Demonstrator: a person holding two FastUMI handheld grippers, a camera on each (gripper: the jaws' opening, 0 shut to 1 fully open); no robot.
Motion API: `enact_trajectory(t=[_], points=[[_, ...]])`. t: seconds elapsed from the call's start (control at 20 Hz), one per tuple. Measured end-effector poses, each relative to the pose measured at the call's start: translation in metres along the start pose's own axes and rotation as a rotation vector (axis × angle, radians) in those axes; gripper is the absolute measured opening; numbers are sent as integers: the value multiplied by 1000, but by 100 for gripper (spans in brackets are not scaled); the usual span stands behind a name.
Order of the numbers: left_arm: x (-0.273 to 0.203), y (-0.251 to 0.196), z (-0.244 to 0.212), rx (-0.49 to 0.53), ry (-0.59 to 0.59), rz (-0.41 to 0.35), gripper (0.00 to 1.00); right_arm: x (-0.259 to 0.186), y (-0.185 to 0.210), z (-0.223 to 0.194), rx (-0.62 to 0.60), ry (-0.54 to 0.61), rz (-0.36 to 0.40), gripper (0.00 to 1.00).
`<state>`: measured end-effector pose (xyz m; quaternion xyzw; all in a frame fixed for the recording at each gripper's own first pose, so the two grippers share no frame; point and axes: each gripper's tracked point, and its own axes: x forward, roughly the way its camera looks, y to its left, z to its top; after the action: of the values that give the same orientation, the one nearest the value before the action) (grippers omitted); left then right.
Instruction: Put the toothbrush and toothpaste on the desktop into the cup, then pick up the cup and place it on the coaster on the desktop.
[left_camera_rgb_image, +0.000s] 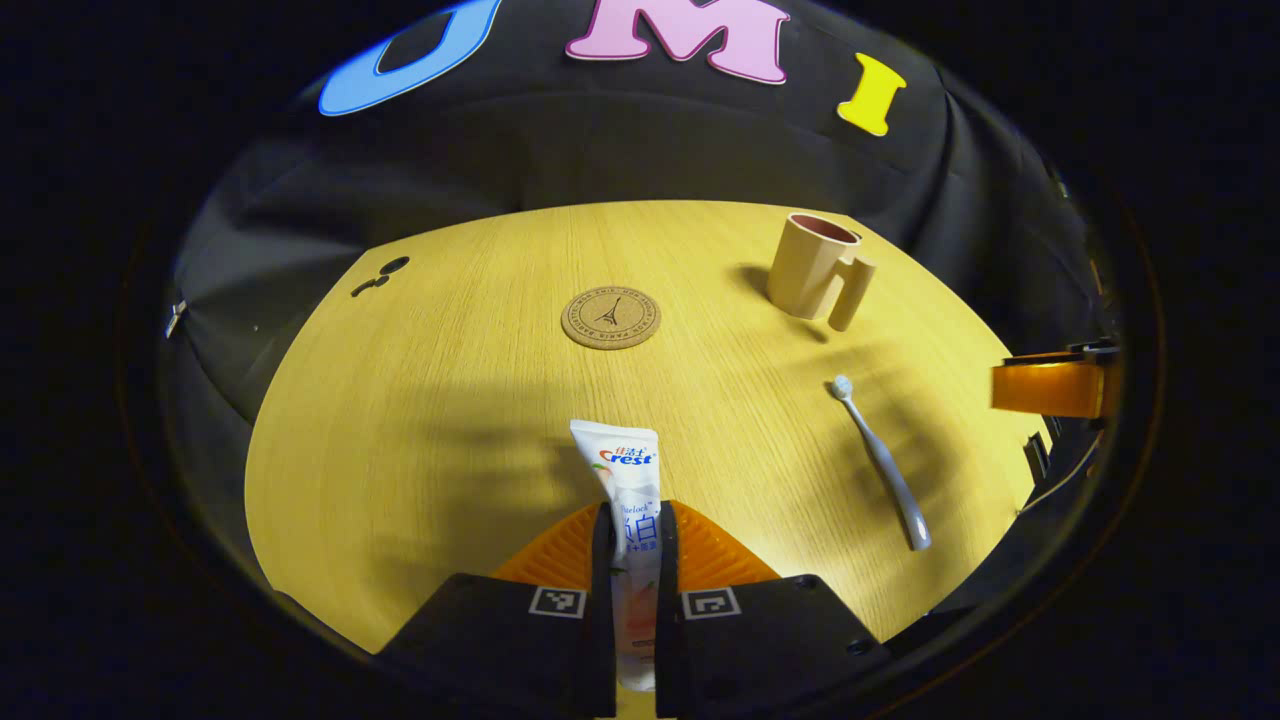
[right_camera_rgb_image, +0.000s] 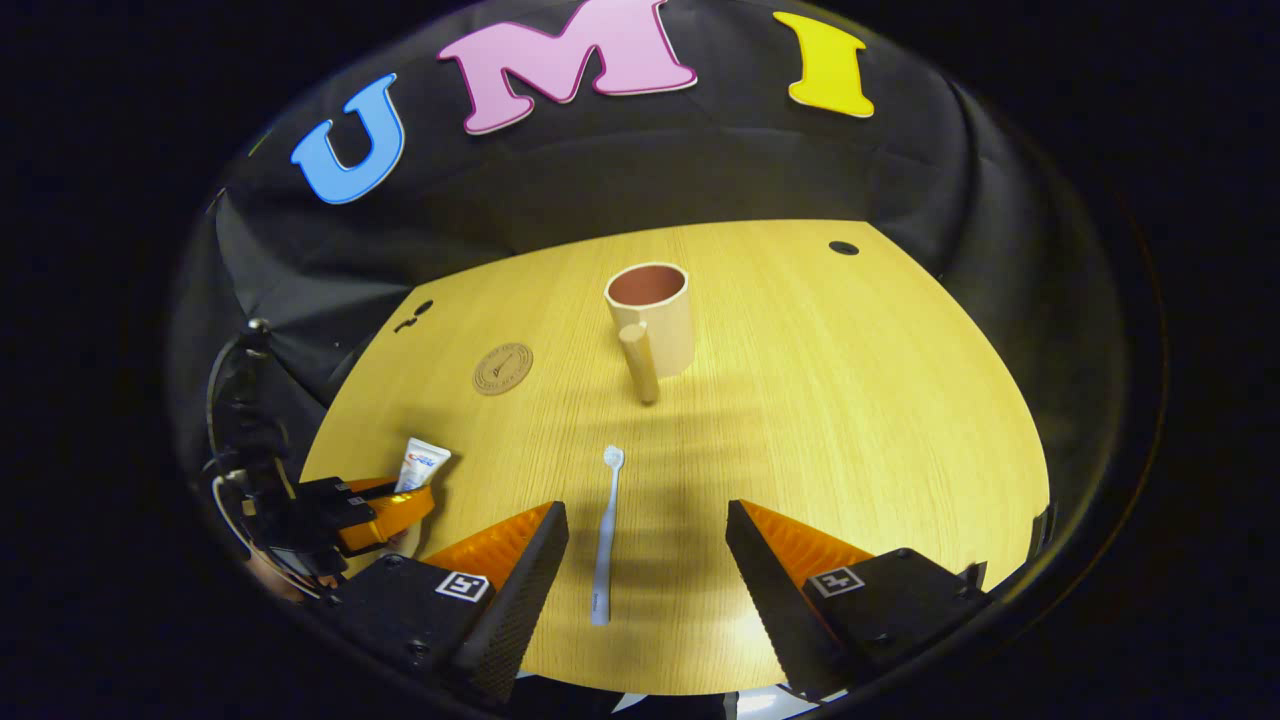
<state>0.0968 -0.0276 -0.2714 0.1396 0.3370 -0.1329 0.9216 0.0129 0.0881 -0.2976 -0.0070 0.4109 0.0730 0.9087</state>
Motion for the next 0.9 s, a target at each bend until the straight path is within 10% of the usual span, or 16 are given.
enact_trajectory(t=[0.9], points=[[-47, 27, -23, -5, -3, -46, 20, 67, 9, -57, -54, 277, -122, 99]])
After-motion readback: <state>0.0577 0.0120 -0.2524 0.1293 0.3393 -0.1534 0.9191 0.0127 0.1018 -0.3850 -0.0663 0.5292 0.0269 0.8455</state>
